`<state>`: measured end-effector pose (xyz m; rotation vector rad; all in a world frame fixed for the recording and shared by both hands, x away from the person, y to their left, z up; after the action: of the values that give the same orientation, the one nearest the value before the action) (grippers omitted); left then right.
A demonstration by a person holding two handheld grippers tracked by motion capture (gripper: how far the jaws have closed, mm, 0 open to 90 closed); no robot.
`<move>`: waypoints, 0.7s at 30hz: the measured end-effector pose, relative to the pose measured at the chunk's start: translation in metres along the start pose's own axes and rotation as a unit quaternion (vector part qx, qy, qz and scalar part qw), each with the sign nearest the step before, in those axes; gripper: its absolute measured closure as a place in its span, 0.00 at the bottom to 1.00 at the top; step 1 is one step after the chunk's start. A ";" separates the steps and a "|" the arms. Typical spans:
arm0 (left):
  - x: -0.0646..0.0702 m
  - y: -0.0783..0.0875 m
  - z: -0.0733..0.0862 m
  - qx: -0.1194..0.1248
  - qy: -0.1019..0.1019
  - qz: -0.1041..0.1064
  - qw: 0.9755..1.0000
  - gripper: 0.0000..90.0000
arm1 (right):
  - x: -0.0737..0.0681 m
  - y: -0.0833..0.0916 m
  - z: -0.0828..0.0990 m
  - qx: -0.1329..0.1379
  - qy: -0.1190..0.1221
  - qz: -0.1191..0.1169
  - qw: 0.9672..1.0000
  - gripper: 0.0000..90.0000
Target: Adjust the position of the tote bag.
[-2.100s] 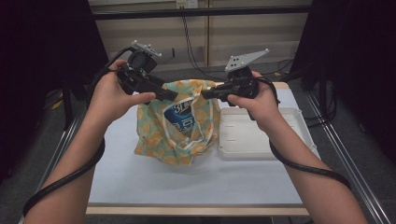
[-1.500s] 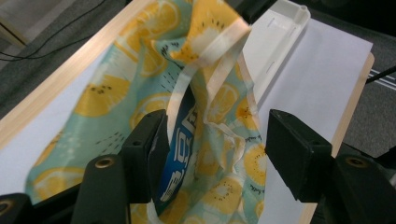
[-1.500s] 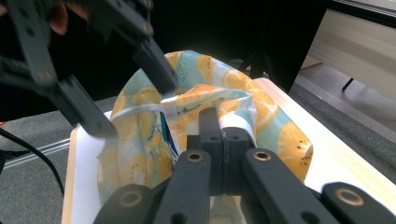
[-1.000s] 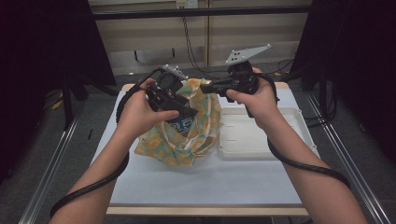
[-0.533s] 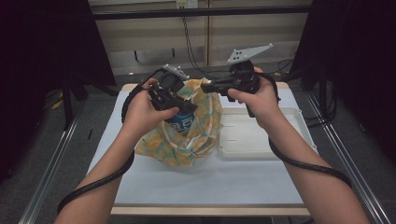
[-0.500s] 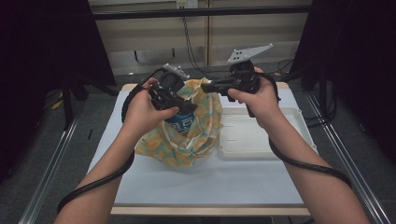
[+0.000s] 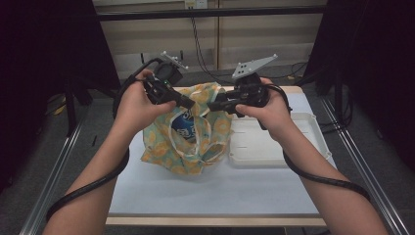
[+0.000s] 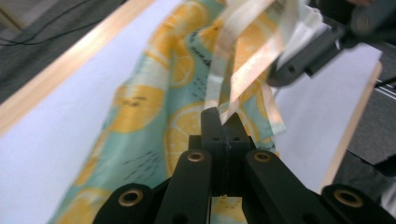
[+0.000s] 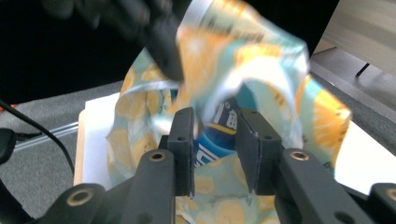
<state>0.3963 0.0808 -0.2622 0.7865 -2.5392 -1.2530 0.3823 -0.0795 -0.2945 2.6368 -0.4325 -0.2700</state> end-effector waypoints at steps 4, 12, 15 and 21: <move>-0.011 0.009 -0.006 0.009 0.012 -0.008 1.000 1.00 | -0.002 -0.008 0.006 -0.004 -0.003 -0.011 1.000 0.72; -0.024 0.013 -0.015 0.024 0.034 -0.020 0.999 1.00 | -0.008 -0.028 0.014 -0.014 -0.012 -0.035 0.999 0.70; -0.025 0.012 -0.014 0.021 0.032 -0.020 0.999 1.00 | -0.008 -0.036 0.019 -0.032 -0.004 -0.029 0.999 0.77; -0.025 0.011 -0.011 0.023 0.037 -0.021 0.999 1.00 | -0.011 -0.039 0.016 -0.027 -0.007 -0.043 0.999 1.00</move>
<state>0.4180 0.0921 -0.2455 0.8827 -2.5125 -1.1592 0.3782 -0.0492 -0.3253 2.6054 -0.3130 -0.3239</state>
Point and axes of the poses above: each handheld gripper's, and its own axes: y roughly backward along the jaws, z roughly out of its underside, x roughly to its right, the point moved 6 cm from there along -y, roughly forward along the jaws, and after that the axes turned 7 degrees about -z, right-handed, at the moved point
